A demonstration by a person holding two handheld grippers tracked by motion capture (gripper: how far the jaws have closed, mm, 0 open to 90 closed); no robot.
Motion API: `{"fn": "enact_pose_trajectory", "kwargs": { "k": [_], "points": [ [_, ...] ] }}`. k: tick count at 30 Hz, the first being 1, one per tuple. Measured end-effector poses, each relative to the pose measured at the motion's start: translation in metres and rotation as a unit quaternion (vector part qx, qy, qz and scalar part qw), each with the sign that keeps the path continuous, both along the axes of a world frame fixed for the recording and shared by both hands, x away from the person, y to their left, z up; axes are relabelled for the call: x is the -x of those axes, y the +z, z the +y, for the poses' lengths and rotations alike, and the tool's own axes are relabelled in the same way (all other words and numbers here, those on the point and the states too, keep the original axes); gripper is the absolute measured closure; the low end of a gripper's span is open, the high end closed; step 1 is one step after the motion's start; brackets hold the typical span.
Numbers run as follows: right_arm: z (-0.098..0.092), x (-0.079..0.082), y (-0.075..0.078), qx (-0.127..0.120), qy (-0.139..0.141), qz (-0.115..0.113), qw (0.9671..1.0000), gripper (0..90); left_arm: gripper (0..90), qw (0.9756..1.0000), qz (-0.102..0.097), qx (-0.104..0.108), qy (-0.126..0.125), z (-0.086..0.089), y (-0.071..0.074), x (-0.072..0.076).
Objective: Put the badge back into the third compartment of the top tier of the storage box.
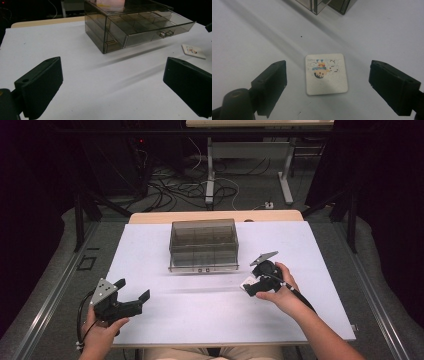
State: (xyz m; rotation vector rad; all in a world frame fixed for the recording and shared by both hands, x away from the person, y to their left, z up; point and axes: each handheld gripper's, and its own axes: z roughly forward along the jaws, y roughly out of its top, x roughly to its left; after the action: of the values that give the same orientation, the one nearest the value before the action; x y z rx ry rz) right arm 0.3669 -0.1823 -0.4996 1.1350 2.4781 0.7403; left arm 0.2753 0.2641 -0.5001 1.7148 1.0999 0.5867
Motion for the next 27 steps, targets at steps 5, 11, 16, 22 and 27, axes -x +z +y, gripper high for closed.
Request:
{"fn": "enact_pose_trajectory", "kwargs": {
  "k": [5,11,16,22,27],
  "points": [
    [0.003,-0.006,-0.004,0.003,0.007,0.004,1.0000,14.8,2.9,1.0000,0.000,0.000,-0.001,0.000,0.000,0.000],
    [0.007,-0.013,-0.009,0.011,0.012,0.019,0.9997,14.8,3.0,1.0000,0.000,0.000,-0.001,0.000,0.000,0.000],
    [0.009,-0.018,-0.015,0.021,0.019,0.029,0.9992,15.3,3.0,1.0000,0.001,-0.001,-0.002,0.001,0.000,0.000],
    [0.010,-0.022,-0.022,0.028,0.021,0.039,0.9986,15.6,3.1,1.0000,0.000,-0.001,-0.002,0.001,-0.001,-0.001],
    [0.011,-0.023,-0.026,0.037,0.030,0.042,0.9980,15.8,3.1,1.0000,0.000,-0.004,-0.002,0.001,-0.001,-0.001]
  ]
}}
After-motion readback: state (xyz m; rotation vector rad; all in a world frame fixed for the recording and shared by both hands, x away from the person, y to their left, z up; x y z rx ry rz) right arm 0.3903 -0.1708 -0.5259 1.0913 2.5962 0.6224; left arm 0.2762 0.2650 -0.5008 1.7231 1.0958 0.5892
